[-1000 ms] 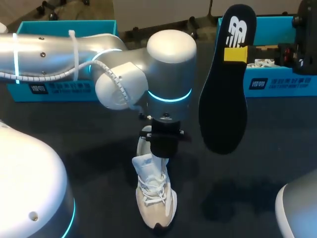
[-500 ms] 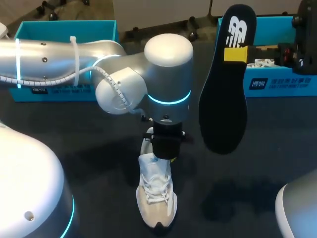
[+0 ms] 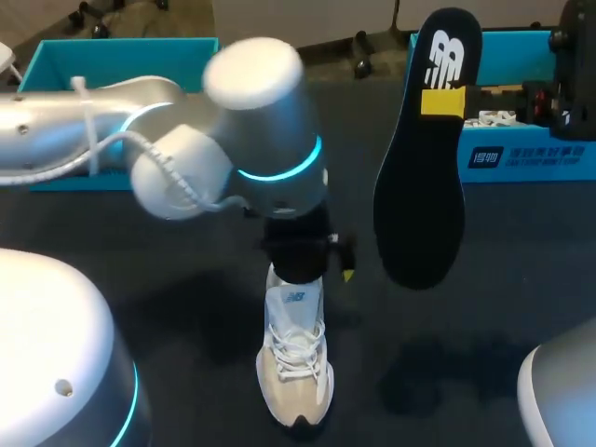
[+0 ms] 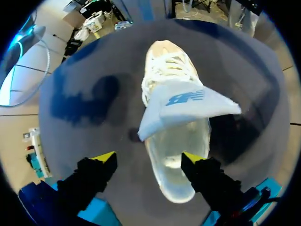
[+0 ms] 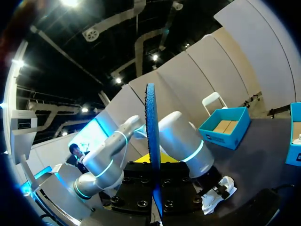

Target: Take the shoe out of the shoebox, open the shoe tongue, remove and reinsert the insole, then place the shoe into the shoebox

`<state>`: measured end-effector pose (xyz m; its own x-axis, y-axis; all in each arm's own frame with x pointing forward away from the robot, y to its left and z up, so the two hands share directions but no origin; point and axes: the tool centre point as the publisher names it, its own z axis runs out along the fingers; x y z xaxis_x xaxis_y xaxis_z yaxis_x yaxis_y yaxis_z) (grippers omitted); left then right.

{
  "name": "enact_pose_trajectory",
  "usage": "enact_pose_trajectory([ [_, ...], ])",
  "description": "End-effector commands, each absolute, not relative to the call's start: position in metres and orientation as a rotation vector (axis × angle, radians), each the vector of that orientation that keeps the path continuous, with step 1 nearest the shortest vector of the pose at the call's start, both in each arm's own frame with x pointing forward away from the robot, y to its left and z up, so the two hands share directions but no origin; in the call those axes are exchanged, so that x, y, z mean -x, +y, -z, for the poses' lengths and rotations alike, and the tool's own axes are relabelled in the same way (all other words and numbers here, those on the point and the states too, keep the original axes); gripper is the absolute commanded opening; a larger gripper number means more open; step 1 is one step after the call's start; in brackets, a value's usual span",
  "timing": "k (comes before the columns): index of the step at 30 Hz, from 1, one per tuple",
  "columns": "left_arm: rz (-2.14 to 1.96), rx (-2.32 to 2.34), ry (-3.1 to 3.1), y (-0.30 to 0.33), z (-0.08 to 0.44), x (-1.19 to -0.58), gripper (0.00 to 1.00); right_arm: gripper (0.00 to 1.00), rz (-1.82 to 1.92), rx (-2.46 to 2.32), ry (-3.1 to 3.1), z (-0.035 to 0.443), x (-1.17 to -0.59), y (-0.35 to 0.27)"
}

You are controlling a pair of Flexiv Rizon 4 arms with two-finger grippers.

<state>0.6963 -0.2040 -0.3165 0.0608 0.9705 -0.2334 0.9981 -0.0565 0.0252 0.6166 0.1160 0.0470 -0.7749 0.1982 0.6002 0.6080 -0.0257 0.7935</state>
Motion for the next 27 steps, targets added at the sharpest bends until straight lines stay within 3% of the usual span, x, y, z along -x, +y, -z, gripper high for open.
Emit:
enact_pose_trajectory([
  [1, 0.375, -1.970, 1.862, -0.169, 0.274, -0.691, 1.00, 0.00, 1.861, 0.845, -1.947, -0.047, -0.621, 0.119],
  [9, 0.599, -1.786, 1.751, -0.163, 0.229, -0.719, 1.00, 0.00, 1.861, 0.845, -1.947, -0.047, -0.621, 0.119],
  [27, 0.599, -1.786, 1.751, -0.163, 0.229, -0.719, 1.00, 0.00, 1.861, 0.845, -1.947, -0.047, -0.621, 0.119],
])
